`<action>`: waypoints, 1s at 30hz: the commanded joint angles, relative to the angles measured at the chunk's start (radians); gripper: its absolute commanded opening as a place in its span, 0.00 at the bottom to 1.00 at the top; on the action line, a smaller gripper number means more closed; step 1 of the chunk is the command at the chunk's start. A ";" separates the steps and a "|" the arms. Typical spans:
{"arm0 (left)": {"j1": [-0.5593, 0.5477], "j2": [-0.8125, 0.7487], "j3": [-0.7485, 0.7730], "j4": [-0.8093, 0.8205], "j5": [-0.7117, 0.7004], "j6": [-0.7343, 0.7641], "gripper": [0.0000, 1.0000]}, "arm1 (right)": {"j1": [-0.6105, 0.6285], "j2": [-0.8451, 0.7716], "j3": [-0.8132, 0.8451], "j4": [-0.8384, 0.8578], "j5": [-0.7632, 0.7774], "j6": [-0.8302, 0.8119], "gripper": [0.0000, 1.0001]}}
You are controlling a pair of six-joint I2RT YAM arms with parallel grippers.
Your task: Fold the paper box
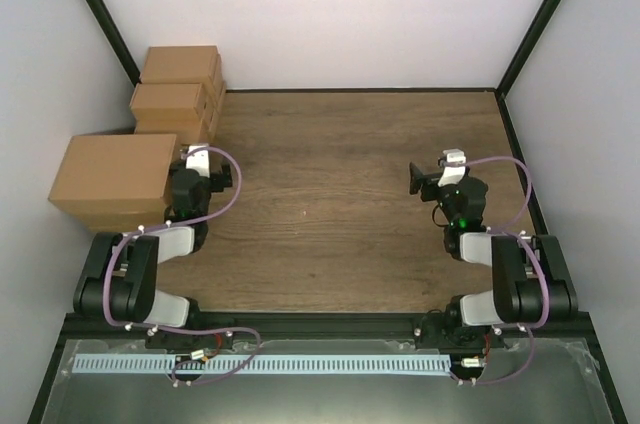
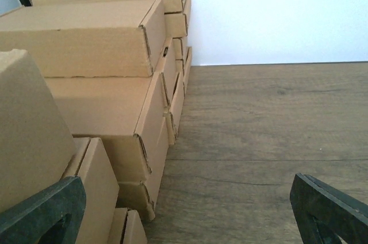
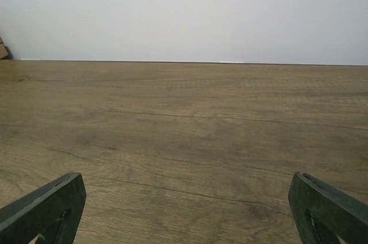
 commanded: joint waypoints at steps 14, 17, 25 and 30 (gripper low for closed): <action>0.107 0.134 -0.117 0.350 0.085 -0.017 1.00 | -0.007 0.167 -0.060 0.325 0.081 -0.021 1.00; 0.106 0.134 -0.116 0.347 0.085 -0.017 1.00 | -0.007 0.166 -0.061 0.328 0.081 -0.021 1.00; 0.107 0.131 -0.119 0.350 0.087 -0.018 1.00 | -0.007 0.165 -0.061 0.327 0.079 -0.021 1.00; 0.107 0.131 -0.119 0.350 0.086 -0.017 1.00 | -0.007 0.164 -0.061 0.328 0.079 -0.020 1.00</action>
